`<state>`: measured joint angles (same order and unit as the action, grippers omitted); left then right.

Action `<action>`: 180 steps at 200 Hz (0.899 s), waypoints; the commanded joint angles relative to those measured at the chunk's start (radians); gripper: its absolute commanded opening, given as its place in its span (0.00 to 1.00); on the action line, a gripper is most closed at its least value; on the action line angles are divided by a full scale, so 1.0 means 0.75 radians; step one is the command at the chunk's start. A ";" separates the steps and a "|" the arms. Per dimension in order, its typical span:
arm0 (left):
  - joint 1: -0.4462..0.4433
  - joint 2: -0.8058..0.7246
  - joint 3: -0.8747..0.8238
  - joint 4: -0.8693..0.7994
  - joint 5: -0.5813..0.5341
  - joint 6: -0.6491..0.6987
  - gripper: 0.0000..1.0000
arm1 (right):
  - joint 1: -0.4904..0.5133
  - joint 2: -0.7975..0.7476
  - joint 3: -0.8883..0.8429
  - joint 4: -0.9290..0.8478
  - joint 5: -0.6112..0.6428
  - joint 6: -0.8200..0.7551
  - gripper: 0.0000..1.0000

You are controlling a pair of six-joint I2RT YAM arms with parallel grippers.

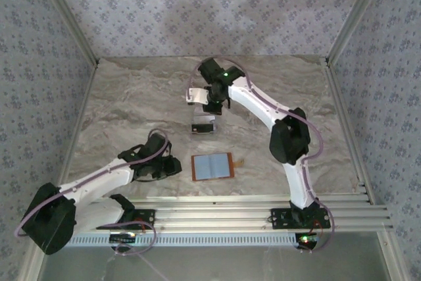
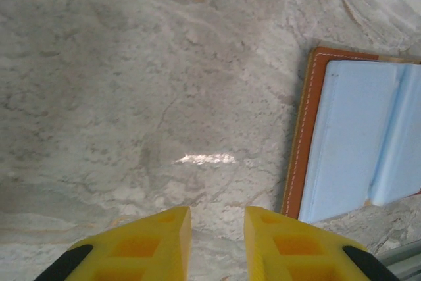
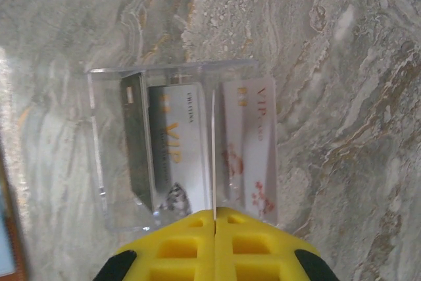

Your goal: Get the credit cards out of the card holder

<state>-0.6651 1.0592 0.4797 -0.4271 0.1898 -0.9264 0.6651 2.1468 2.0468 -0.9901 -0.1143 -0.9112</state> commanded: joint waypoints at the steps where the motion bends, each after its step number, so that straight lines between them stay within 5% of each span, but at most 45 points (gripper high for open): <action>1: 0.018 -0.046 -0.015 -0.048 -0.021 -0.032 0.29 | -0.009 0.091 0.131 -0.144 0.038 -0.131 0.00; 79: 0.071 -0.057 -0.032 -0.046 0.004 -0.019 0.29 | -0.006 0.208 0.184 -0.132 -0.005 -0.154 0.00; 124: 0.089 -0.040 -0.020 -0.041 0.016 -0.001 0.29 | -0.012 0.180 0.175 0.011 0.097 -0.104 0.29; 180: 0.147 0.012 0.042 -0.064 0.031 0.082 0.30 | -0.039 0.005 0.042 0.238 0.202 0.027 0.36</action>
<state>-0.5747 1.0496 0.4618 -0.4473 0.1947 -0.9123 0.6529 2.2585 2.1178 -0.8791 -0.0021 -0.9279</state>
